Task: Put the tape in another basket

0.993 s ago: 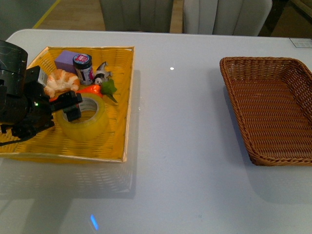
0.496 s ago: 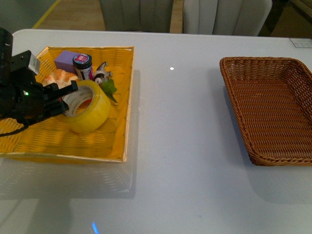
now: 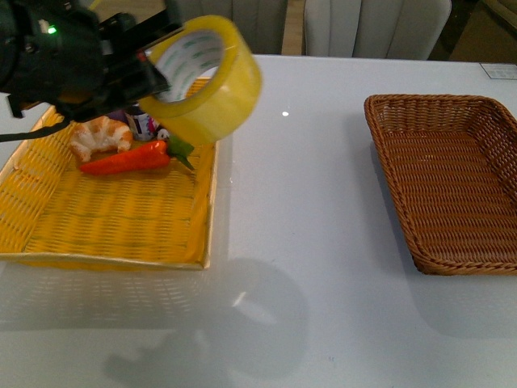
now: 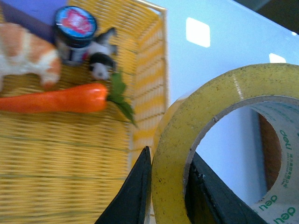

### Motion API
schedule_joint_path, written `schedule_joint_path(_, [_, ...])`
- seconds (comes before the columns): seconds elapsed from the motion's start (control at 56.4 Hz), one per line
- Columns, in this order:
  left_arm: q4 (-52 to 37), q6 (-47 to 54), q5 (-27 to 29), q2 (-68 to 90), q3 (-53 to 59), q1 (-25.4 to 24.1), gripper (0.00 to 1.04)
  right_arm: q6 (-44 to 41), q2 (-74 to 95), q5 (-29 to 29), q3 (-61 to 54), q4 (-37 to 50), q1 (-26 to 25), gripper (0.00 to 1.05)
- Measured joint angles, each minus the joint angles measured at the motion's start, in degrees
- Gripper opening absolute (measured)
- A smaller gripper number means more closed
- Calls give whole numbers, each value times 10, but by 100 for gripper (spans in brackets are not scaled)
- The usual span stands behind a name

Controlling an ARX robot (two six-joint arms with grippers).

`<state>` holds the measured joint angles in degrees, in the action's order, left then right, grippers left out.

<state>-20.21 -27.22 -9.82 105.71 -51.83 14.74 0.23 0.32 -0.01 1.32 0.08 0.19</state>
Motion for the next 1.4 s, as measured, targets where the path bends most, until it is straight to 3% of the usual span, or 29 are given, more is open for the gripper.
schedule_joint_path(0.124, [28,-20,-21,-22,-24,80,15,0,0,0,0,0,0,96])
schedule_joint_path(0.319, [38,-25,-30,-31,-30,133,15,3,1,1,1,-2,0,96])
schedule_joint_path(0.425, [39,-26,-33,-32,-29,144,15,119,133,43,85,-189,39,96])
schedule_joint_path(0.496, [39,-27,-34,-35,-29,146,15,210,219,30,122,-215,72,96])
schedule_joint_path(0.656, [40,-27,-39,-45,-22,147,15,350,330,-42,161,-88,121,96])
schedule_joint_path(0.922, [45,-29,-65,-63,-16,147,15,452,500,-123,175,138,159,96])
schedule_joint_path(1.152, [46,-33,-78,-66,-15,147,15,454,645,-151,208,262,180,96])
schedule_joint_path(1.4, [49,-35,-87,-66,-15,148,15,450,733,-166,236,317,196,96])
